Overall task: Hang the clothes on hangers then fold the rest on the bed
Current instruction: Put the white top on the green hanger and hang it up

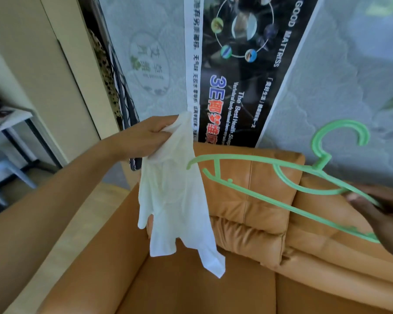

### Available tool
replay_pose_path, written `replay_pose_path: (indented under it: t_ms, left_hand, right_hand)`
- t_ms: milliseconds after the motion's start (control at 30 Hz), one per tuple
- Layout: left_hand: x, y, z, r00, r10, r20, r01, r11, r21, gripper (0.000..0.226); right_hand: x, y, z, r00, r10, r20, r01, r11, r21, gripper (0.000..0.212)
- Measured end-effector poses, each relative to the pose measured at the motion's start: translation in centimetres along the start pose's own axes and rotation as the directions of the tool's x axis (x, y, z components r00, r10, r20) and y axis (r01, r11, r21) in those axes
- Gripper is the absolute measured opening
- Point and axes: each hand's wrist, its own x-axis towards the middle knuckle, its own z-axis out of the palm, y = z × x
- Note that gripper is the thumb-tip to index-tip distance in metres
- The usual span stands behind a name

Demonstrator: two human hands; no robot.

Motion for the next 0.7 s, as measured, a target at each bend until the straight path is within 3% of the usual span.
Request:
replay_pose_path:
  t_ms: [133, 200, 300, 400, 500, 633, 700]
  left_hand:
    - [0.7, 2.5, -0.4, 0.998, 0.058, -0.026, -0.059, 0.998, -0.025, 0.047]
    - [1.1, 3.9, -0.1, 0.995, 0.097, -0.024, -0.098, 0.995, -0.016, 0.047]
    - [1.8, 5.6, 0.5, 0.987, 0.16, 0.023, -0.162, 0.983, 0.091, 0.038]
    - [1.6, 7.0, 1.5, 0.966, 0.237, 0.102, -0.255, 0.938, 0.234, 0.029]
    - [1.2, 7.3, 2.6, 0.959, 0.265, 0.099, -0.279, 0.824, 0.494, 0.036]
    - [0.6, 7.7, 3.0, 0.913, 0.407, 0.039, -0.315, 0.639, 0.701, 0.011]
    - [0.7, 8.0, 2.9, 0.878, 0.478, -0.023, -0.317, 0.617, 0.72, 0.027]
  right_hand:
    - [0.4, -4.1, 1.1, 0.993, -0.113, 0.039, 0.114, 0.993, -0.011, 0.009]
    - [0.3, -5.7, 2.6, 0.978, -0.203, 0.044, 0.207, 0.966, -0.155, 0.005]
    - [0.1, -6.9, 6.3, 0.971, -0.238, 0.008, 0.233, 0.94, -0.251, 0.023]
    - [0.1, -7.3, 9.9, 0.979, -0.197, -0.045, 0.194, 0.979, -0.07, 0.031]
    - [0.0, -7.2, 11.5, 0.984, -0.141, -0.107, 0.156, 0.977, 0.148, 0.032]
    - [-0.4, -7.8, 11.6, 0.986, -0.117, -0.117, 0.144, 0.956, 0.256, 0.029]
    - [-0.2, -8.3, 11.0, 0.986, -0.1, -0.134, 0.137, 0.941, 0.309, 0.029]
